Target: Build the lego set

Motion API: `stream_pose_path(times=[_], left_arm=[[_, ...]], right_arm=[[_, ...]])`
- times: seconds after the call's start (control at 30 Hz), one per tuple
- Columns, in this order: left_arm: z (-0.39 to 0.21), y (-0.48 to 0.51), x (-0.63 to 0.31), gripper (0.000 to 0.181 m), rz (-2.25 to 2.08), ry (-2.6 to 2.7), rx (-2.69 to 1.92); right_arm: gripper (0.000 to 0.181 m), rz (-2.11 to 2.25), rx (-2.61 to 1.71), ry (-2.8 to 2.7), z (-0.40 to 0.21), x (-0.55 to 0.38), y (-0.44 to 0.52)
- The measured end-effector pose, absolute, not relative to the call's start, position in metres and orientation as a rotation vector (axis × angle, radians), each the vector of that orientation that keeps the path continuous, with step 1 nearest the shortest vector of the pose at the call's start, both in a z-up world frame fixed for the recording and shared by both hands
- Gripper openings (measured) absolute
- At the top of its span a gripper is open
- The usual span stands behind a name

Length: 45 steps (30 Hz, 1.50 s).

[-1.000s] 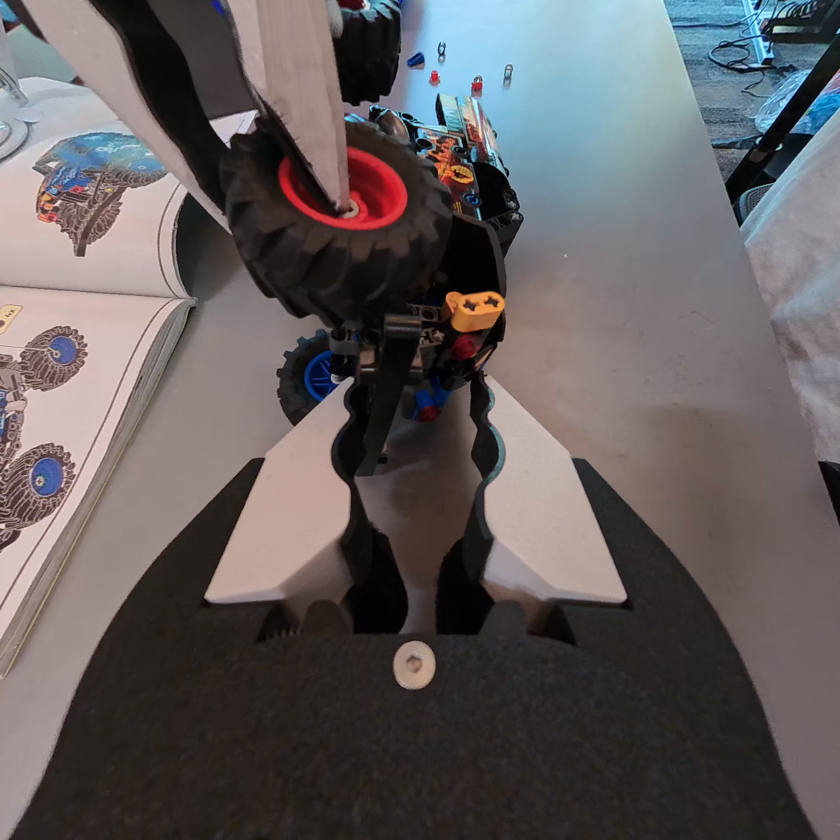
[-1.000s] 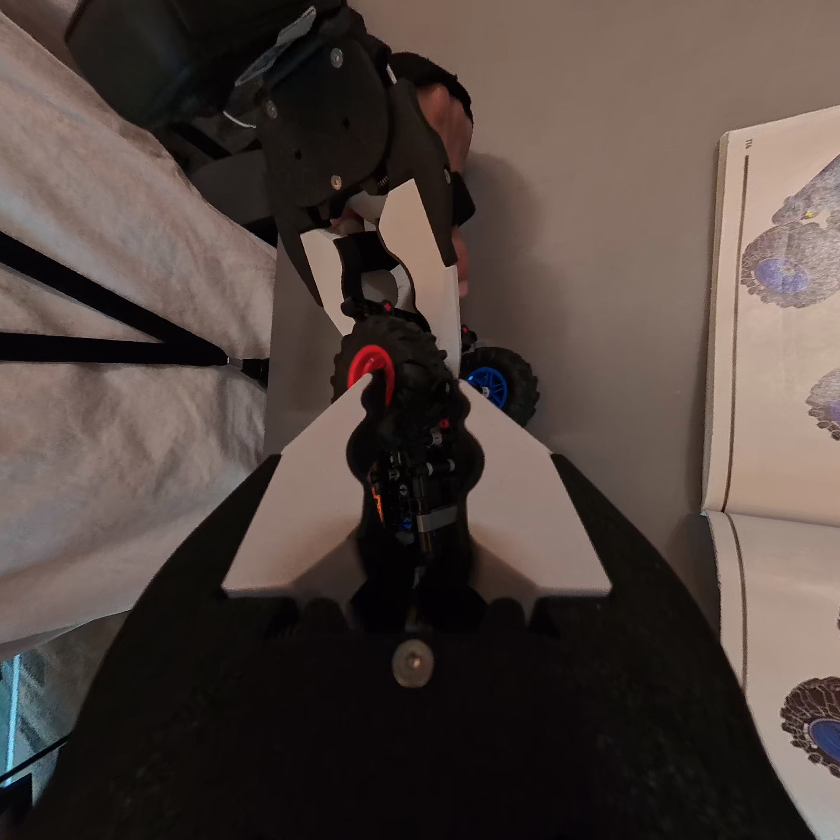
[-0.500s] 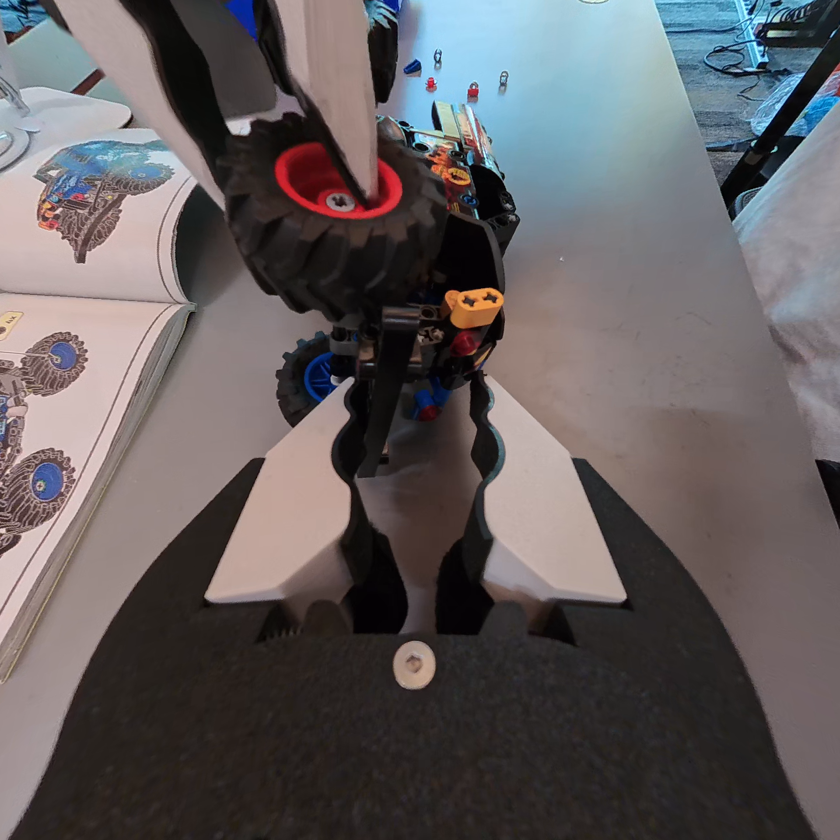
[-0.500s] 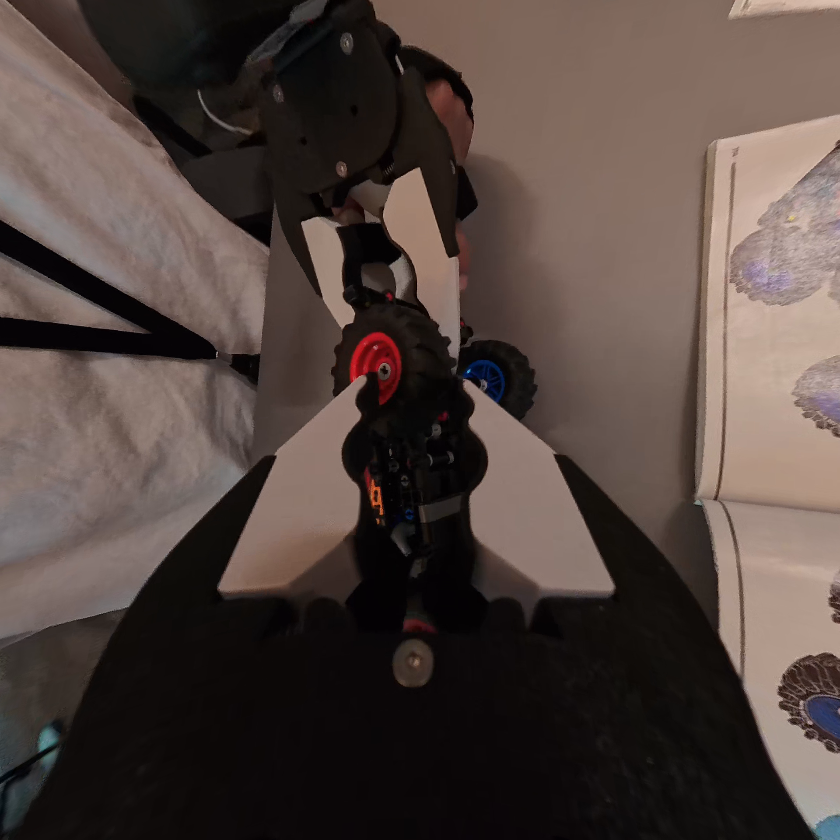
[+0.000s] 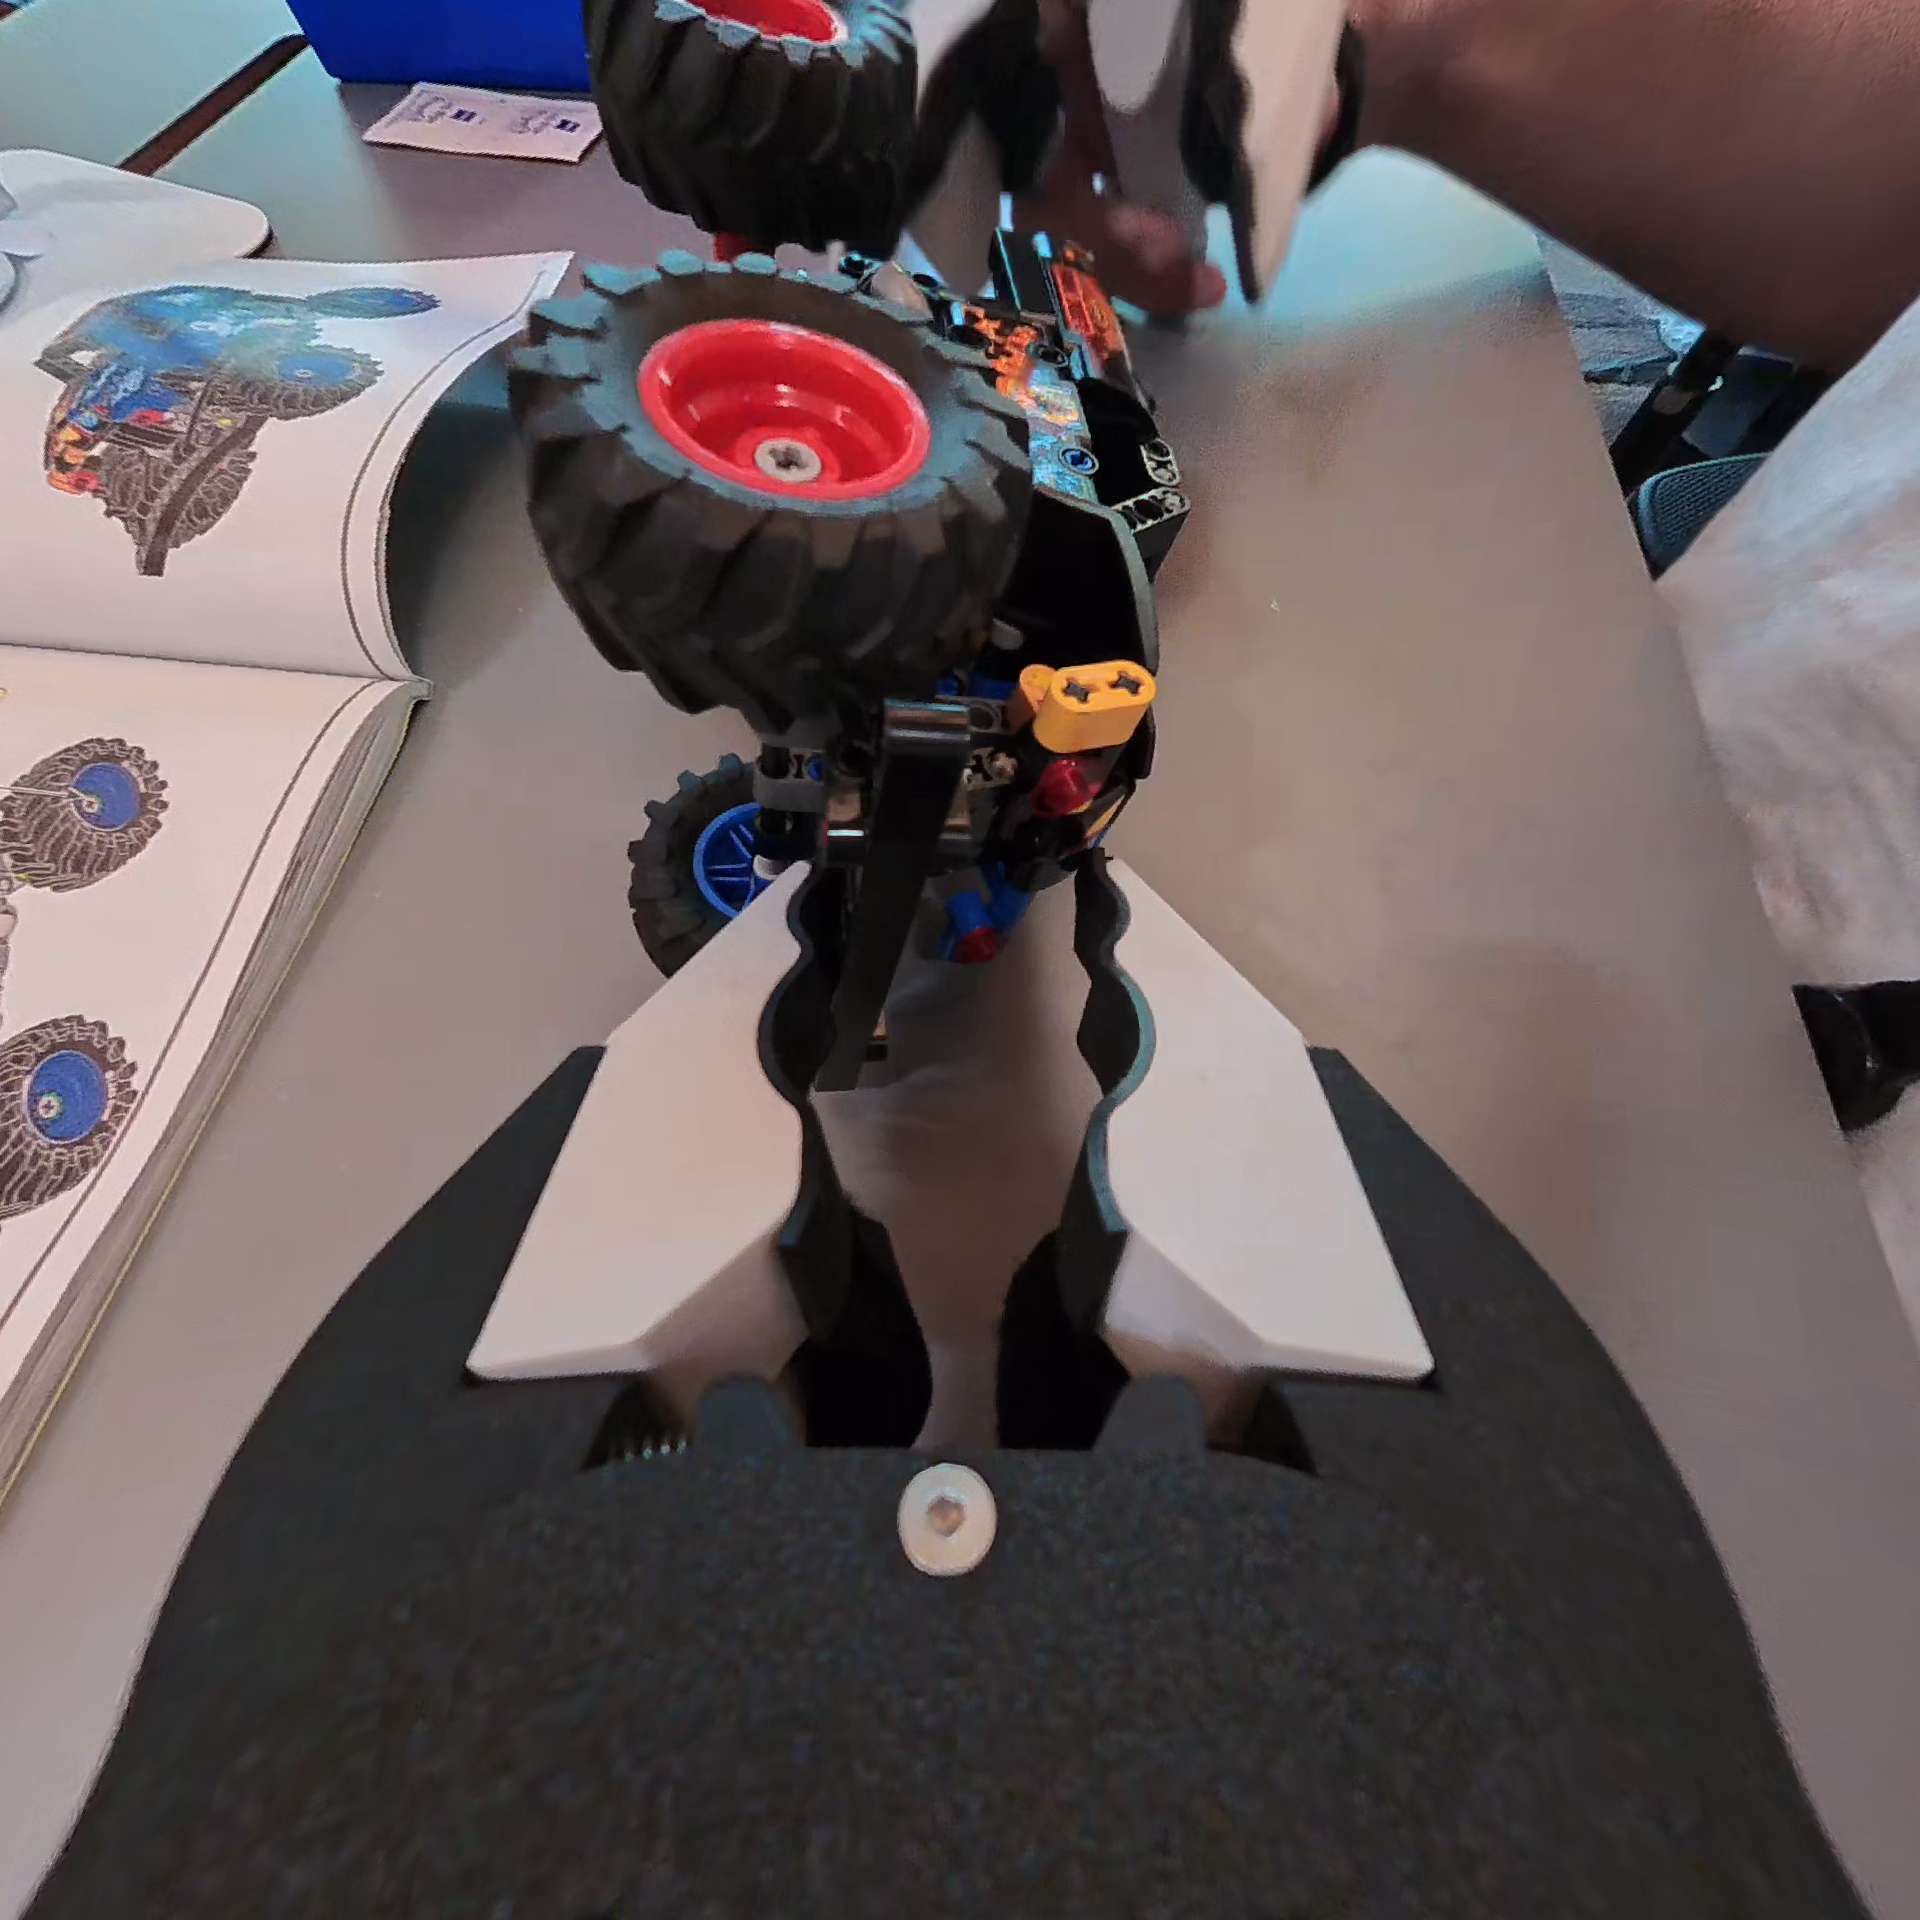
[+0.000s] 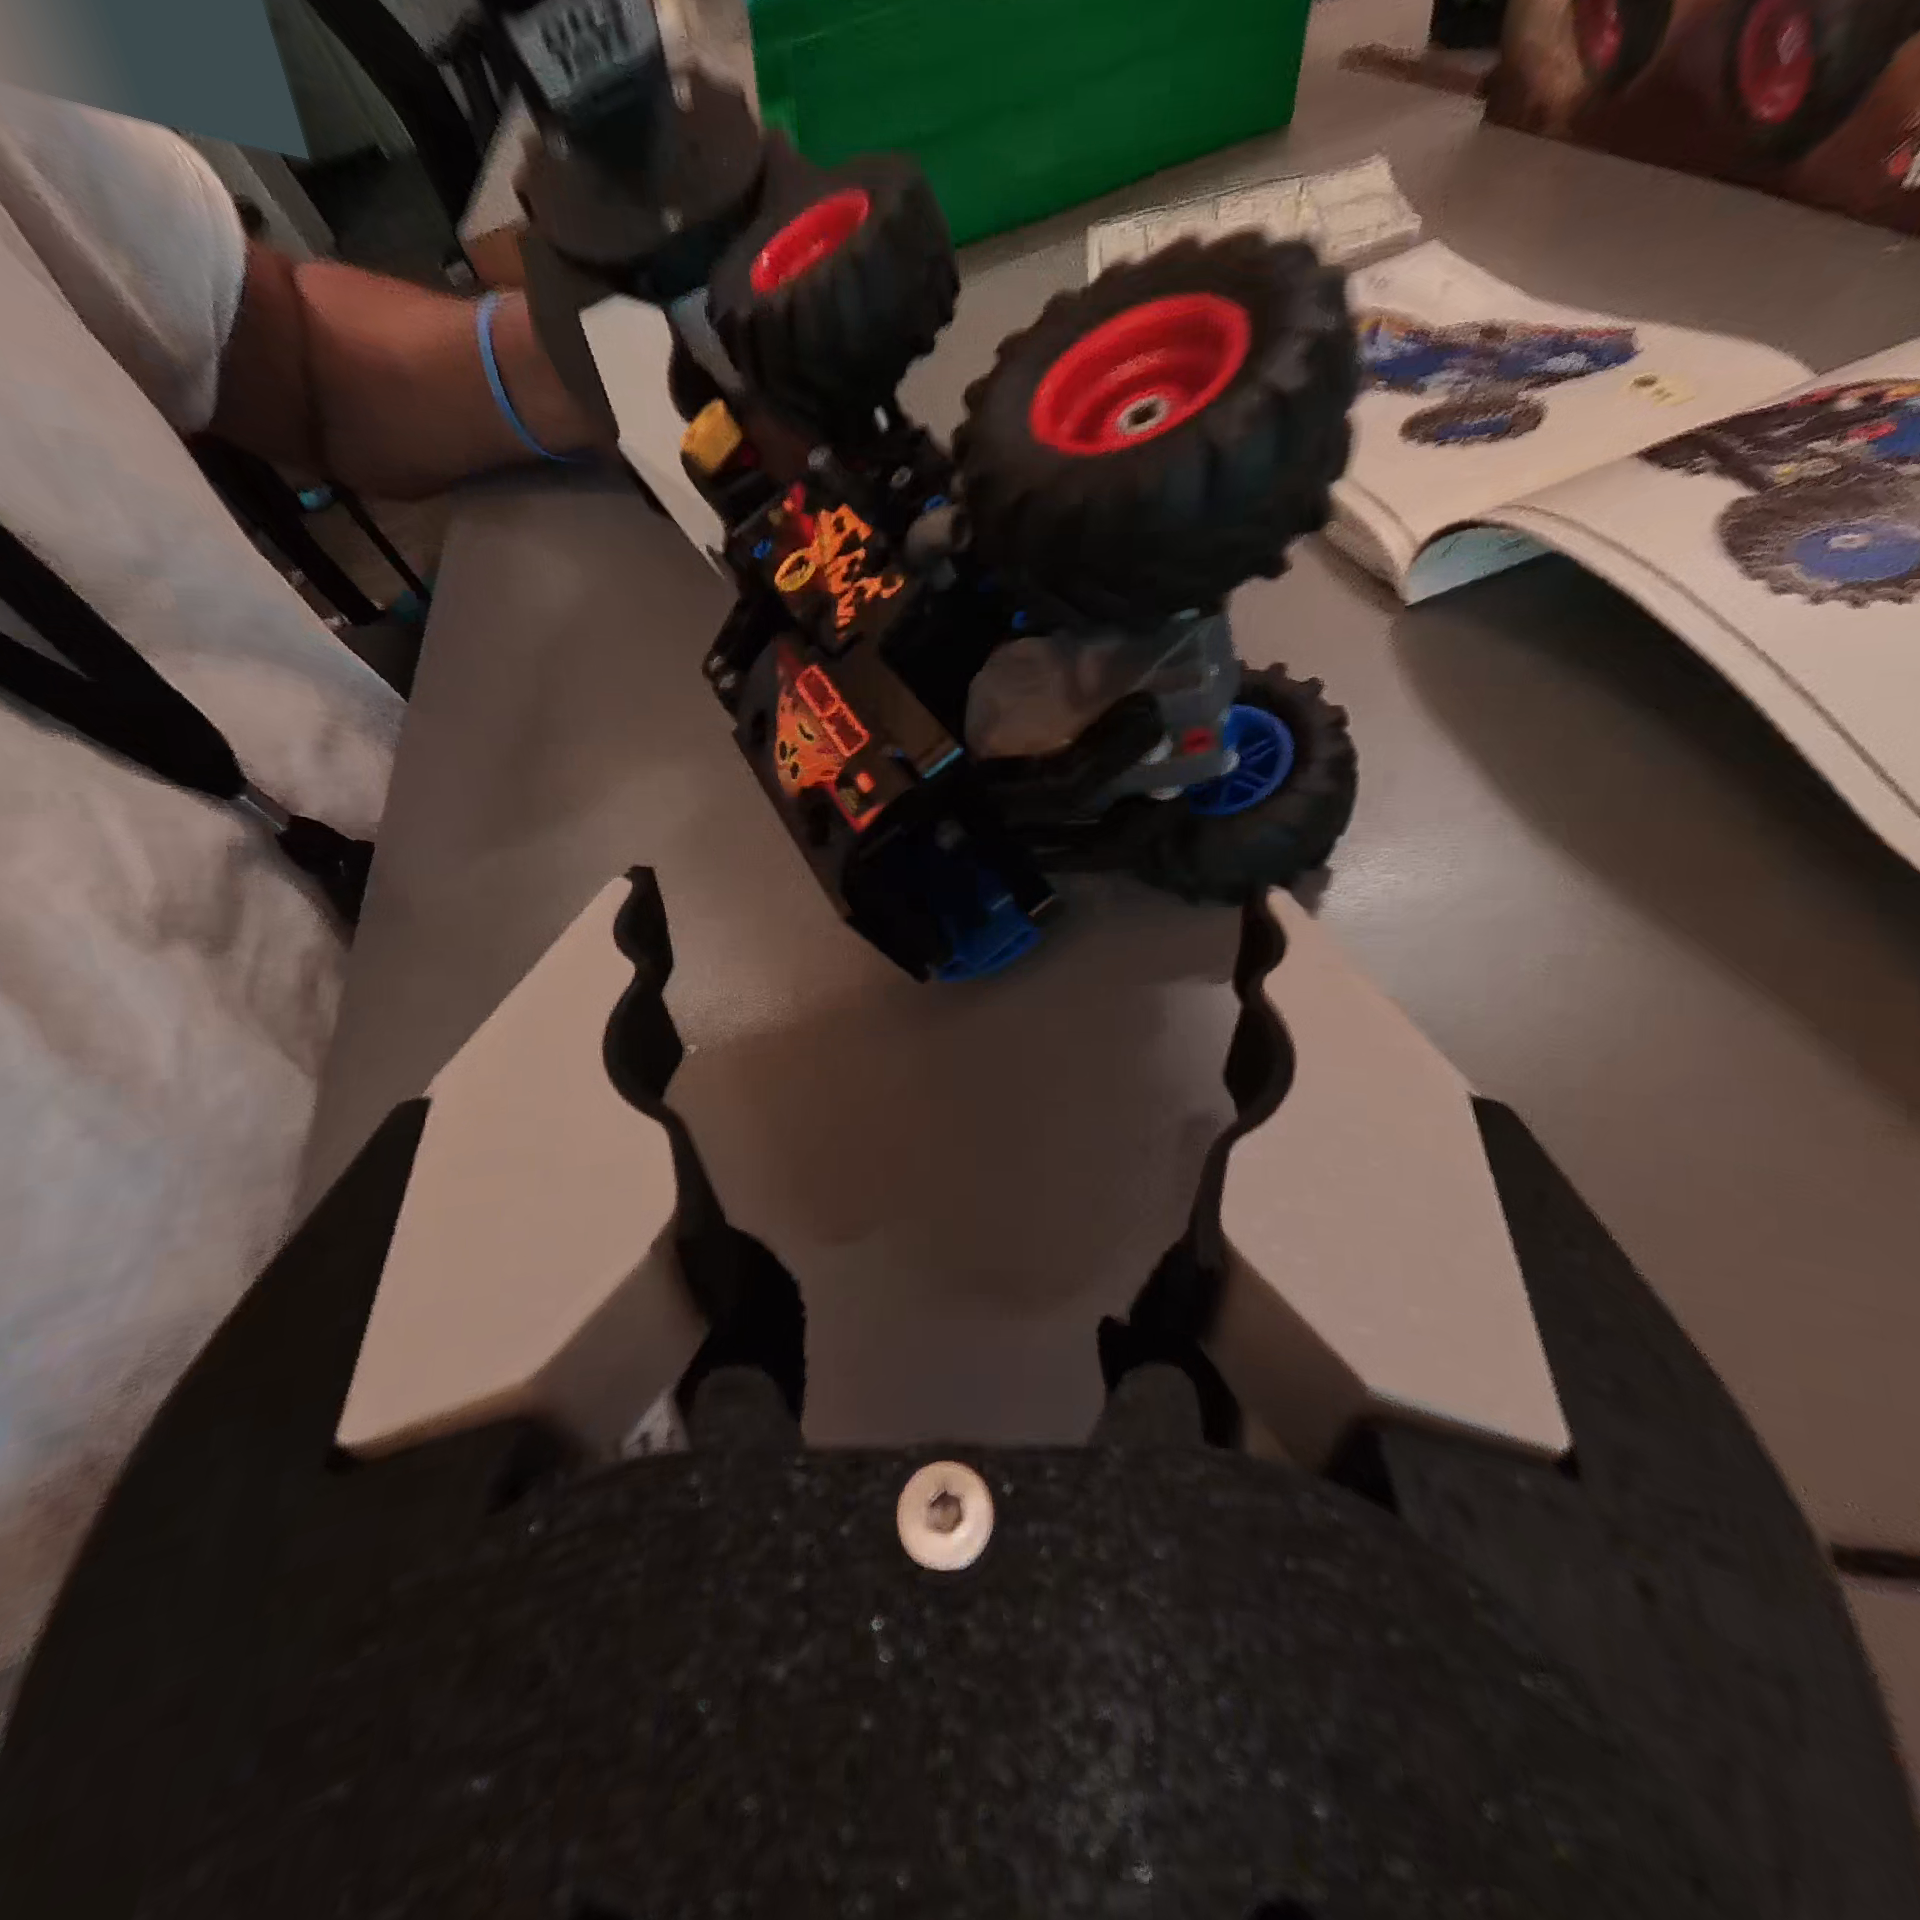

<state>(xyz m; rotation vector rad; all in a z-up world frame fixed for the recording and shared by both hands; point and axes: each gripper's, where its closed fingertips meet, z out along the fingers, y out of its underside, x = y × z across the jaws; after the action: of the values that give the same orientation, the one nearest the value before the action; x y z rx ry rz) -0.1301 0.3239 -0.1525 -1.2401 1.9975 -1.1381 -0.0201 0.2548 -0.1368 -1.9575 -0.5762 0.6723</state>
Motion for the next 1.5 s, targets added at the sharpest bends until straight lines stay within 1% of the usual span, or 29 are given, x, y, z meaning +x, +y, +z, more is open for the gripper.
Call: stream_pose_path(times=[0.1, 0.17, 0.27, 0.3, 0.37, 0.53, 0.63, 0.7, 0.8, 0.97, 1.07, 1.1, 1.13, 1.23, 1.27, 1.5], left_arm=[[-0.153, 0.324, -0.129, 0.043, -1.134, 2.000, -1.233], [-0.153, 0.323, -0.129, 0.044, -1.117, 2.003, -1.218], [-0.154, 0.322, -0.128, 0.043, -1.103, 2.006, -1.206], [-0.154, 0.322, -0.128, 0.043, -1.103, 2.006, -1.207], [-0.153, 0.323, -0.128, 0.043, -1.116, 2.005, -1.216], [-0.146, 0.320, -0.129, 0.043, -1.236, 1.984, -1.275], [-0.128, 0.309, -0.132, 0.042, -1.427, 1.959, -1.303], [-0.110, 0.310, -0.132, 0.042, -1.556, 1.913, -1.334], [-0.096, 0.312, -0.133, 0.042, -1.735, 1.915, -1.467], [-0.094, 0.307, -0.134, 0.042, -2.130, 1.841, -1.829], [-0.098, 0.306, -0.135, 0.042, -2.220, 1.823, -1.977], [-0.099, 0.308, -0.136, 0.042, -2.260, 1.800, -2.034], [-0.099, 0.310, -0.136, 0.042, -2.299, 1.776, -2.074], [-0.099, 0.313, -0.137, 0.042, -2.340, 1.760, -2.151], [-0.100, 0.314, -0.136, 0.042, -2.337, 1.762, -2.160], [-0.114, 0.334, -0.121, 0.048, -2.399, 1.593, -2.309]], right_arm=[[0.113, 0.475, -1.971, -0.612, -0.143, -0.027, 0.272], [0.110, 0.416, -1.959, -0.636, -0.142, -0.027, 0.281], [0.111, 0.477, -2.003, -0.685, -0.149, -0.033, 0.287], [0.107, 0.513, -2.000, -0.711, -0.150, -0.038, 0.288], [0.109, 0.540, -2.001, -0.719, -0.151, -0.042, 0.292], [0.108, 0.610, -2.039, -0.644, -0.133, -0.045, 0.292], [0.108, 0.742, -2.058, -0.531, -0.104, -0.050, 0.290], [0.108, 0.827, -2.139, -0.465, -0.096, -0.049, 0.287], [0.108, 0.962, -2.241, -0.339, -0.089, -0.051, 0.285], [0.107, 1.311, -2.341, 0.033, -0.094, -0.050, 0.282], [0.108, 1.472, -2.404, 0.175, -0.105, -0.053, 0.277], [0.110, 1.512, -2.416, 0.225, -0.107, -0.054, 0.277], [0.113, 1.539, -2.414, 0.267, -0.108, -0.055, 0.278], [0.112, 1.581, -2.411, 0.359, -0.109, -0.056, 0.279], [0.107, 1.590, -2.398, 0.398, -0.110, -0.055, 0.280], [0.104, 1.633, -2.415, 0.497, -0.122, -0.041, 0.294]])
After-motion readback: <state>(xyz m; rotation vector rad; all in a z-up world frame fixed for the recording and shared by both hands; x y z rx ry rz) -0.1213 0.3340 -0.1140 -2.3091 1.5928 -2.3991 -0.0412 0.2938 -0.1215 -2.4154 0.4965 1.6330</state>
